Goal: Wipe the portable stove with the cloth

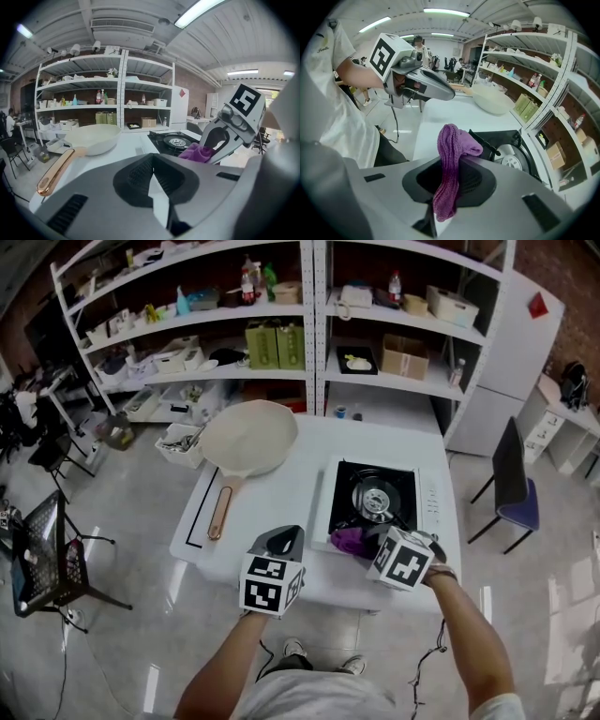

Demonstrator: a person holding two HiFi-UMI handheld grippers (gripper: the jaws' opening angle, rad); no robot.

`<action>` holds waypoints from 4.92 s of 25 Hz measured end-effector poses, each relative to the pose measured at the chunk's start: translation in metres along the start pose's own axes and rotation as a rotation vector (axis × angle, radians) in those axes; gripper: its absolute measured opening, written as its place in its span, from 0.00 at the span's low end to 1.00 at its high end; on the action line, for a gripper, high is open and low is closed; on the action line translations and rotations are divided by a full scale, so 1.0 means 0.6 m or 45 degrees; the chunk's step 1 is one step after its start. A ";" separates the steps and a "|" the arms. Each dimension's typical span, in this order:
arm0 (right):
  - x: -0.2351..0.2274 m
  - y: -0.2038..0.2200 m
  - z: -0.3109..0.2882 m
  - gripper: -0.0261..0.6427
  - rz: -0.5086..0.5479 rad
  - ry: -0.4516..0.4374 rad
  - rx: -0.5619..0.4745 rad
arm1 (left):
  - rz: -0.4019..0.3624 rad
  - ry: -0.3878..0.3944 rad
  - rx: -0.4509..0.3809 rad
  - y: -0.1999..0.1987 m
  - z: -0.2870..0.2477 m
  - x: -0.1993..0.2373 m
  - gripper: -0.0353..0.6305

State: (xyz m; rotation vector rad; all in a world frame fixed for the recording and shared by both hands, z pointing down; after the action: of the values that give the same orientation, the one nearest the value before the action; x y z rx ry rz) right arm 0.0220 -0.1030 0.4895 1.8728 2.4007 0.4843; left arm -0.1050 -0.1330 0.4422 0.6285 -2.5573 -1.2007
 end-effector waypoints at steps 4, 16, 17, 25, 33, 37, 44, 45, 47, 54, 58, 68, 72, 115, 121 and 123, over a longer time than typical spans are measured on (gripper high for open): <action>0.000 -0.033 -0.012 0.14 -0.004 -0.009 -0.013 | 0.004 0.005 -0.001 0.007 0.001 0.023 0.06; 0.005 -0.125 -0.030 0.14 -0.087 -0.057 -0.089 | 0.001 0.071 0.003 0.017 0.001 0.070 0.06; 0.003 -0.131 -0.027 0.14 -0.097 -0.061 -0.102 | 0.000 0.079 0.004 0.017 0.000 0.072 0.06; -0.036 -0.182 0.013 0.14 -0.172 -0.072 -0.213 | -0.020 0.139 -0.021 0.010 -0.004 0.088 0.06; -0.057 -0.191 0.000 0.14 -0.173 -0.213 -0.204 | -0.020 0.153 -0.034 -0.004 -0.019 0.088 0.06; -0.069 -0.188 -0.017 0.14 -0.139 -0.235 -0.175 | 0.000 0.125 -0.037 -0.008 -0.028 0.098 0.06; -0.111 -0.184 -0.033 0.14 -0.046 -0.265 -0.146 | 0.043 0.066 -0.040 -0.026 -0.051 0.101 0.06; -0.118 -0.183 -0.034 0.14 -0.036 -0.272 -0.148 | 0.050 0.058 -0.040 -0.030 -0.054 0.101 0.06; -0.132 -0.180 -0.037 0.14 -0.020 -0.291 -0.151 | 0.061 0.043 -0.038 -0.037 -0.060 0.100 0.06; -0.164 -0.179 -0.045 0.14 -0.065 -0.459 -0.222 | 0.090 -0.003 -0.034 -0.051 -0.085 0.097 0.06; -0.164 -0.187 -0.042 0.14 -0.118 -0.582 -0.293 | 0.103 -0.028 -0.033 -0.055 -0.100 0.100 0.06; -0.146 -0.219 -0.037 0.14 -0.177 -0.694 -0.370 | 0.127 -0.081 -0.038 -0.063 -0.094 0.117 0.06; -0.164 -0.217 -0.049 0.14 -0.172 -0.606 -0.341 | 0.119 -0.077 -0.029 -0.059 -0.094 0.120 0.06; -0.504 -0.213 -0.037 0.14 -0.748 -0.288 -0.788 | 0.131 -0.138 0.065 -0.070 -0.167 0.129 0.06; -0.491 -0.206 -0.058 0.14 -0.677 -0.260 -0.692 | 0.120 -0.132 0.080 -0.070 -0.171 0.124 0.06; -0.494 -0.197 -0.057 0.14 -0.684 -0.255 -0.683 | 0.114 -0.128 0.079 -0.073 -0.172 0.124 0.06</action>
State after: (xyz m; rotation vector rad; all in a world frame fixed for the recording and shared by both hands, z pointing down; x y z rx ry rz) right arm -0.0193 -0.4182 0.4461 0.9669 2.2111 0.7467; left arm -0.1171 -0.2627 0.4763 0.4721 -2.6836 -1.1557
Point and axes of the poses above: the fingertips, and each gripper's own axes: z backward along the fingers, x to its left, y out of its underside, the point moved 2 cm from there along z, backward along the fingers, and after that the axes turned 14 degrees about x, right-handed, at the moved point
